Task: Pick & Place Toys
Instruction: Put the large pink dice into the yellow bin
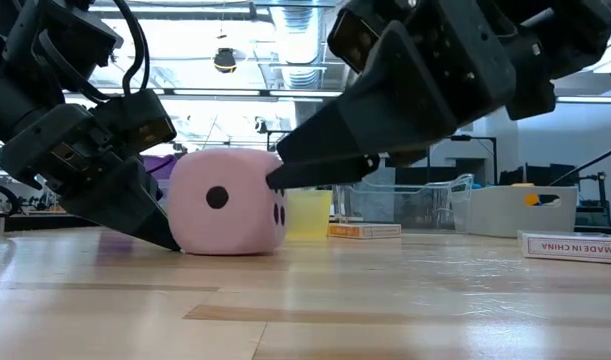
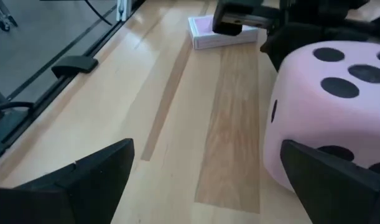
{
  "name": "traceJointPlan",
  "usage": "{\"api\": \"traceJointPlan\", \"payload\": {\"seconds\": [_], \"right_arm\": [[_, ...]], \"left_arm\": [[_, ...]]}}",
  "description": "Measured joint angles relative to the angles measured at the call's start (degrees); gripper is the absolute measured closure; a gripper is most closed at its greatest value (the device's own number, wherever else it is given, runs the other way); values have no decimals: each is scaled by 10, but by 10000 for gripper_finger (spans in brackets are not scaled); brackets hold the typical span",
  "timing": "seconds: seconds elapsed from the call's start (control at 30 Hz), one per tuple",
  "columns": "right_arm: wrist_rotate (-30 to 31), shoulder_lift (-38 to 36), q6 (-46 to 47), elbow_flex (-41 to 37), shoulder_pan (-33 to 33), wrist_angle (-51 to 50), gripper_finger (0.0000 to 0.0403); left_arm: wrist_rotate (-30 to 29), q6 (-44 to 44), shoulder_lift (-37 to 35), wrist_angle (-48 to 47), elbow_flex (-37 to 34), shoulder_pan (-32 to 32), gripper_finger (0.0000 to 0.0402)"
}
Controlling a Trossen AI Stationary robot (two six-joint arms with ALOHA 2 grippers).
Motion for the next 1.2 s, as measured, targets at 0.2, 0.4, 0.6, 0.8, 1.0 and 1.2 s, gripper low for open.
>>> {"api": "traceJointPlan", "payload": {"seconds": [0.2,0.4,0.6,0.8,1.0,1.2], "right_arm": [[4,0,1,0,1,1,4],[1,-1,5,0,1,-16,4],[-44,0,53,0,-10,-78,4],[-42,-3,89,1,-22,-144,4],[18,0,98,0,-36,-134,4],[72,0,107,0,-47,-125,4]], "left_arm": [[0,0,0,0,0,0,400],[0,0,0,0,0,0,401],[0,1,0,-1,0,0,401],[-1,1,0,-1,0,0,401],[-1,1,0,-1,0,1,401],[-1,1,0,-1,0,0,401]]}}
